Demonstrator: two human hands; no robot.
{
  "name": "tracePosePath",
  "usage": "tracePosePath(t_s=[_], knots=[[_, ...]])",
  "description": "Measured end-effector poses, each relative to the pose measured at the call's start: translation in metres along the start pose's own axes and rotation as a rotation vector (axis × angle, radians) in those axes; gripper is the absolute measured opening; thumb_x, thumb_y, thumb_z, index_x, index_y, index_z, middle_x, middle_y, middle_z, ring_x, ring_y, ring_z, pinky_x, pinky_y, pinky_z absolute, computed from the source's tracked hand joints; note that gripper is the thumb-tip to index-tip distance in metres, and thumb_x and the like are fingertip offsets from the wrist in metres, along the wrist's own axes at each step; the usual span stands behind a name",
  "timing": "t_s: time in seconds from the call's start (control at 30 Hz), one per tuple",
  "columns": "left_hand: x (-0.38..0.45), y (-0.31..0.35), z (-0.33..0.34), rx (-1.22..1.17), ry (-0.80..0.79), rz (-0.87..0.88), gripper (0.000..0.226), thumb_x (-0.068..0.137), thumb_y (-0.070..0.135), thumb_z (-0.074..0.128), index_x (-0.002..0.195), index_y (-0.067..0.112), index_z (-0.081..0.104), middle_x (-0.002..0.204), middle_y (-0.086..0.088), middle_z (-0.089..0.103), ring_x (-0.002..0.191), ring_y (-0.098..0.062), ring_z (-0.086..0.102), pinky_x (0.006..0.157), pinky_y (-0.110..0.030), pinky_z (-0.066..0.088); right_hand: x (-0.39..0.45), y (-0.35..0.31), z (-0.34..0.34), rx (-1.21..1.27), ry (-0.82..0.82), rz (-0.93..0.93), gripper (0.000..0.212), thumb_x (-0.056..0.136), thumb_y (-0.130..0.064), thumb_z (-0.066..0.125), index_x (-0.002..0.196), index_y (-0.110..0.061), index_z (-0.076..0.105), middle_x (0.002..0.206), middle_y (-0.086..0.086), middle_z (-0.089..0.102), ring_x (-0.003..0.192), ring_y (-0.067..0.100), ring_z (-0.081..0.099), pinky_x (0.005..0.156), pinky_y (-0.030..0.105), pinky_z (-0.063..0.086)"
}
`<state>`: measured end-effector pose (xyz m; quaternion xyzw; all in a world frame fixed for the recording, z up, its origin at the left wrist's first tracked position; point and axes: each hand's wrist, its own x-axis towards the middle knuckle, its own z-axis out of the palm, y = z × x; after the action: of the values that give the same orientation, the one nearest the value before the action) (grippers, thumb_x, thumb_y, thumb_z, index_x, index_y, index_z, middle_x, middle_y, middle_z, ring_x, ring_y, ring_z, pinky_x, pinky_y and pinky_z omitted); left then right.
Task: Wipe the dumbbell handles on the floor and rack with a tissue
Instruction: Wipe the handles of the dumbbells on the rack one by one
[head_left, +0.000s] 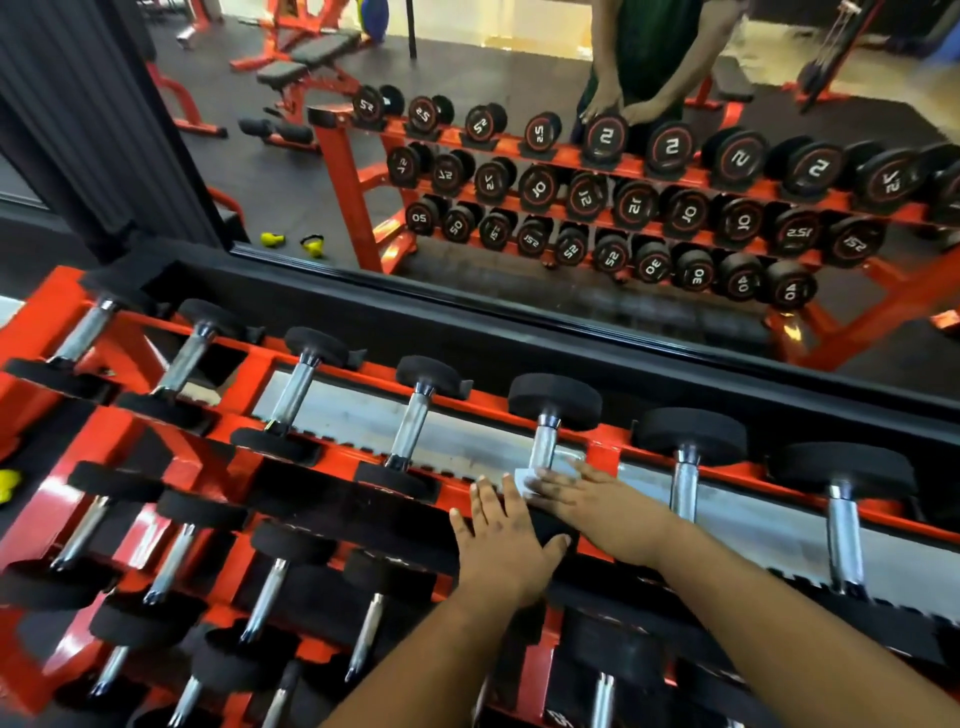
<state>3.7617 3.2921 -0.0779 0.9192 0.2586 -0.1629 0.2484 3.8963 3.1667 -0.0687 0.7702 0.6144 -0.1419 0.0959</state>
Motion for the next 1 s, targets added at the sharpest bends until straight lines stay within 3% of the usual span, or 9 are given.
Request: tracePosePath(t_s=[0.1,0.23,0.4,0.47,0.57,0.7,0.83,0.9,1.0], knots=[[0.001,0.001,-0.002,0.005,-0.027,-0.023,0.103,0.092,0.075,0.037,0.16,0.016,-0.015,0.167,-0.017,-0.017,0.155,-0.03,-0.014,0.12,-0.062,-0.008,0.005,0.014,0.004,-0.059,0.07,0.007,0.07,0.1,-0.009,0.033,0.161,-0.028,0.004,0.163,-0.011,-0.01,0.152,0.01,-0.008,0.122,0.048,-0.005],[0.002,0.001,-0.005,0.026,-0.067,-0.037,0.103,0.093,0.076,0.034,0.159,0.017,-0.017,0.166,-0.015,-0.021,0.154,-0.027,-0.019,0.119,-0.063,-0.01,0.022,0.008,0.002,0.0,0.156,0.247,0.082,0.097,-0.004,0.039,0.16,-0.024,-0.011,0.162,-0.008,-0.024,0.153,0.015,-0.015,0.123,0.057,0.002],[0.003,0.002,-0.006,0.032,-0.064,-0.039,0.102,0.093,0.075,0.035,0.159,0.017,-0.017,0.167,-0.015,-0.019,0.154,-0.027,-0.018,0.12,-0.062,-0.009,0.01,0.004,0.024,0.016,0.188,0.06,0.074,0.095,-0.011,0.045,0.16,-0.026,0.013,0.166,-0.008,0.0,0.15,0.012,-0.005,0.121,0.052,0.002],[0.002,0.003,-0.006,0.043,-0.074,-0.036,0.102,0.093,0.076,0.034,0.159,0.017,-0.018,0.166,-0.015,-0.02,0.154,-0.027,-0.018,0.12,-0.062,-0.009,0.006,0.011,0.024,-0.041,0.195,0.072,0.076,0.096,-0.009,0.041,0.161,-0.027,0.006,0.164,-0.008,-0.007,0.152,0.013,-0.005,0.12,0.052,-0.001],[0.002,0.003,-0.007,0.047,-0.081,-0.042,0.103,0.093,0.076,0.033,0.158,0.016,-0.019,0.166,-0.016,-0.021,0.154,-0.028,-0.019,0.12,-0.063,-0.01,0.017,0.013,0.009,0.028,0.166,0.292,0.084,0.097,0.0,0.04,0.159,-0.023,-0.011,0.161,-0.007,-0.025,0.153,0.016,-0.012,0.124,0.053,0.001],[0.002,0.002,-0.007,0.042,-0.089,-0.047,0.102,0.093,0.075,0.035,0.159,0.017,-0.018,0.166,-0.015,-0.02,0.154,-0.027,-0.018,0.119,-0.064,-0.01,0.031,-0.005,0.015,0.457,0.223,0.402,0.076,0.099,-0.003,0.042,0.161,-0.023,0.004,0.163,-0.008,-0.016,0.154,0.016,0.008,0.122,0.036,0.025],[0.004,0.003,-0.008,0.055,-0.098,-0.049,0.1,0.094,0.073,0.034,0.159,0.017,-0.019,0.166,-0.015,-0.02,0.154,-0.027,-0.019,0.119,-0.064,-0.009,0.017,-0.031,0.024,0.949,0.336,0.505,0.053,0.107,-0.017,0.043,0.158,-0.021,0.028,0.164,-0.002,0.024,0.149,0.015,0.027,0.112,0.015,0.023],[0.004,0.004,-0.009,0.054,-0.097,-0.052,0.1,0.094,0.073,0.035,0.159,0.018,-0.018,0.167,-0.015,-0.019,0.154,-0.027,-0.018,0.12,-0.064,-0.009,0.017,-0.033,0.023,1.152,0.347,0.567,0.054,0.107,-0.021,0.047,0.157,-0.019,0.029,0.156,-0.006,0.037,0.142,0.007,0.033,0.106,0.013,0.025],[0.003,0.005,-0.009,0.048,-0.092,-0.056,0.1,0.094,0.073,0.036,0.159,0.018,-0.017,0.167,-0.015,-0.018,0.155,-0.027,-0.017,0.12,-0.064,-0.009,0.029,-0.029,0.019,1.379,0.373,0.583,0.063,0.105,-0.023,0.051,0.16,-0.023,0.021,0.152,-0.009,0.038,0.135,0.003,0.035,0.11,0.02,0.031]])
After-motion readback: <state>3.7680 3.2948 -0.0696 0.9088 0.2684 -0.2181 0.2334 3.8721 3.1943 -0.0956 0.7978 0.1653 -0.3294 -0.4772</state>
